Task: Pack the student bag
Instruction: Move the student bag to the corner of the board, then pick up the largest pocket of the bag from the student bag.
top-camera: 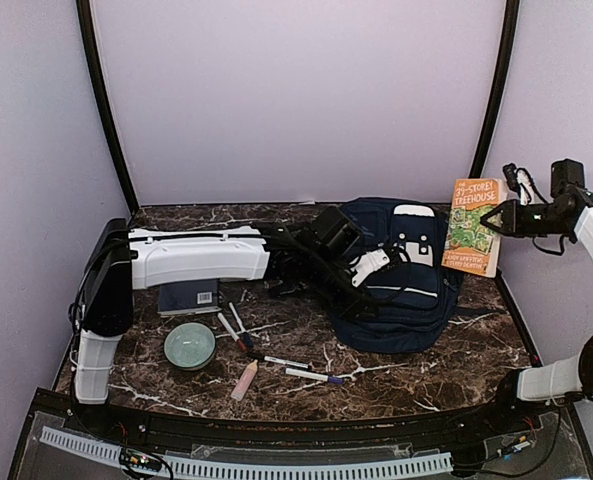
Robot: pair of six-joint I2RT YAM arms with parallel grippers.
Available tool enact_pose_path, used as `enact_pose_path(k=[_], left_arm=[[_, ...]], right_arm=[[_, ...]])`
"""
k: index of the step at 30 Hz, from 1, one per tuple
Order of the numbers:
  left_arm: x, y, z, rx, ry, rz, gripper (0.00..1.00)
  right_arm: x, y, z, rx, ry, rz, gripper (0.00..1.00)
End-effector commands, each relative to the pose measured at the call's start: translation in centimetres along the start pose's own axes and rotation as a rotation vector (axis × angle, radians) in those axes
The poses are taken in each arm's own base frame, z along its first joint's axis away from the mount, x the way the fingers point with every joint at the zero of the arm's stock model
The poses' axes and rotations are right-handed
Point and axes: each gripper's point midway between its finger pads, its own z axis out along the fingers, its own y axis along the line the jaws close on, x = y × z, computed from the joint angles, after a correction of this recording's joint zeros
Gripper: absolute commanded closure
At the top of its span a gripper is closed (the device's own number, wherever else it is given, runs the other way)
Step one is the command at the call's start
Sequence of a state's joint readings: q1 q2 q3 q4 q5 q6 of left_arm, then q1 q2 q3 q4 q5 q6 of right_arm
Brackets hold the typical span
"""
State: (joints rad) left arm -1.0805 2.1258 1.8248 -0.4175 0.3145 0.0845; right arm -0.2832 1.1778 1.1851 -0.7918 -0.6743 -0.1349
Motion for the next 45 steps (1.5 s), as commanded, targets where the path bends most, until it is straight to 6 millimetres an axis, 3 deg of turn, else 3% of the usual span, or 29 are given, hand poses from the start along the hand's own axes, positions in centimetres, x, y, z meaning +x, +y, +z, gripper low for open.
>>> enact_pose_path(k=[1, 11, 15, 24, 30, 33, 36, 40, 45], left_arm=[[-0.3, -1.1, 1.2, 0.081, 0.005, 0.0, 0.66], [-0.1, 0.7, 4.5, 0.034, -0.009, -0.024, 0.56], [0.0, 1.9, 5.9, -0.01, -0.014, -0.033, 0.56], [0.3, 2.3, 7.6, -0.004, -0.006, -0.026, 0.6], [-0.1, 2.0, 8.0, 0.019, -0.021, -0.007, 0.81], [-0.7, 2.4, 8.1, 0.0, -0.04, 0.01, 0.9], [-2.3, 3.0, 7.6, -0.032, -0.087, 0.029, 1.0], [-5.8, 4.5, 6.0, -0.09, -0.183, 0.029, 1.0], [-11.0, 7.3, 2.2, -0.186, -0.335, -0.003, 1.0]], right_arm=[[-0.9, 1.0, -0.6, -0.035, -0.058, -0.053, 1.0], [-0.7, 0.9, 0.0, -0.059, -0.05, -0.033, 1.0], [0.2, 0.7, 0.5, -0.065, -0.032, -0.015, 1.0], [0.7, 0.7, 0.7, -0.07, -0.019, -0.011, 1.0], [0.6, 0.9, 0.6, -0.079, -0.014, -0.007, 1.0], [-0.9, 1.6, -0.4, -0.085, -0.035, -0.033, 1.0], [-2.1, 2.4, -1.4, -0.095, -0.05, -0.049, 1.0], [-2.6, 3.6, -2.4, -0.118, -0.056, -0.059, 1.0], [-2.9, 6.6, -3.7, -0.256, -0.07, -0.016, 1.0]])
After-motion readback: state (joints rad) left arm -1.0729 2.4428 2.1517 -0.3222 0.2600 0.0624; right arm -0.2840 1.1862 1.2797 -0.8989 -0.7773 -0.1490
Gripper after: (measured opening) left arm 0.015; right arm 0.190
